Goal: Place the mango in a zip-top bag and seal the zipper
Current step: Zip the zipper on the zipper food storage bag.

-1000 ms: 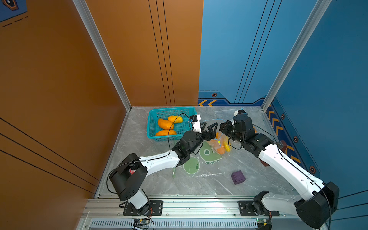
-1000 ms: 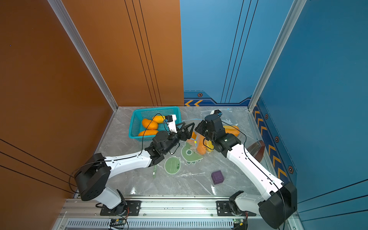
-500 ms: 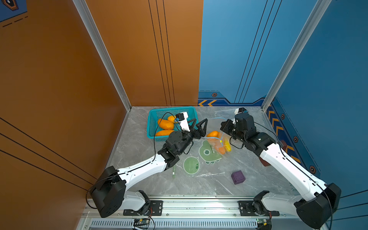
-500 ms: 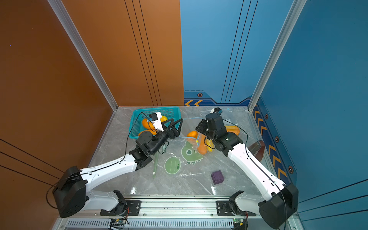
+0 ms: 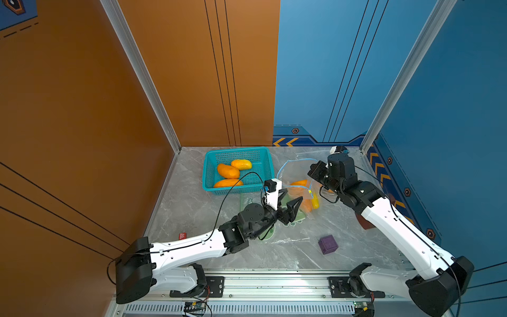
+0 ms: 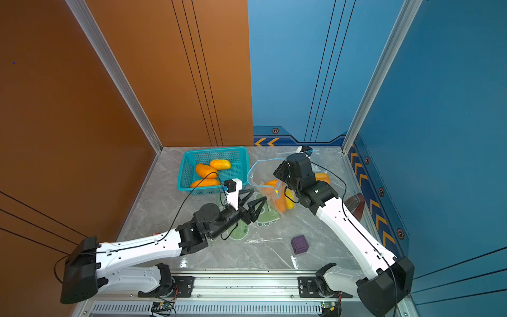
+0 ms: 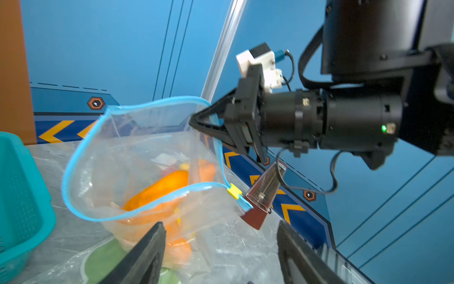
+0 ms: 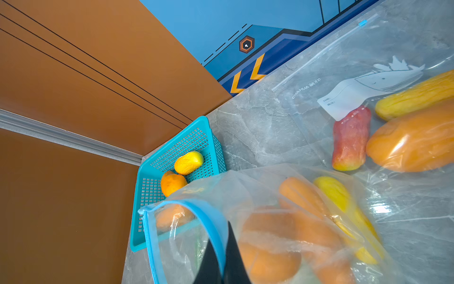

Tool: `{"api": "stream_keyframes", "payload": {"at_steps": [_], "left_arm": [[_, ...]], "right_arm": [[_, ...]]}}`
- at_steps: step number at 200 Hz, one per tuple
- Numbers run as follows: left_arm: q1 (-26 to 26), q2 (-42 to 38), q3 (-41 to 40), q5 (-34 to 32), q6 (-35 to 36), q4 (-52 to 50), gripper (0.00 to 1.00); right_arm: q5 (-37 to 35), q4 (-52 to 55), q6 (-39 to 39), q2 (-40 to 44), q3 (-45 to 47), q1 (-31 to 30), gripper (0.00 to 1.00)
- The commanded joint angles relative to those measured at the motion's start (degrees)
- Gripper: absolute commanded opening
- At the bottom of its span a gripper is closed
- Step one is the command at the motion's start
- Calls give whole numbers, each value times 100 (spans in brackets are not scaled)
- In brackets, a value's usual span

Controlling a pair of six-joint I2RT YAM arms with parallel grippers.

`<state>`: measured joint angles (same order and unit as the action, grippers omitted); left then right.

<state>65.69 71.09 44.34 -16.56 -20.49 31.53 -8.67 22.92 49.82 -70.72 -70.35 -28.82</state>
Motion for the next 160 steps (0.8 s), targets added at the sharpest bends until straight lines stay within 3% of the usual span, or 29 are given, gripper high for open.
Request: {"api": "stream_keyframes", "payload": {"at_steps": [1,42,118,160], "left_arm": [[311,216,3,-616,773,-77,74],[634,1033,522,-1242,1197,-52,96],[636,1966,1264,-2009,1365,530,94],[560,2277,1630,-2792,1255,574,92]], "right_arm": [[-222,-193,137,10,-115,8,0],[-300,-244,186,95,29,-30,0],[-392,-278,203,165,161,-89,0],[-383,-296,187,158,139,-106,0]]}}
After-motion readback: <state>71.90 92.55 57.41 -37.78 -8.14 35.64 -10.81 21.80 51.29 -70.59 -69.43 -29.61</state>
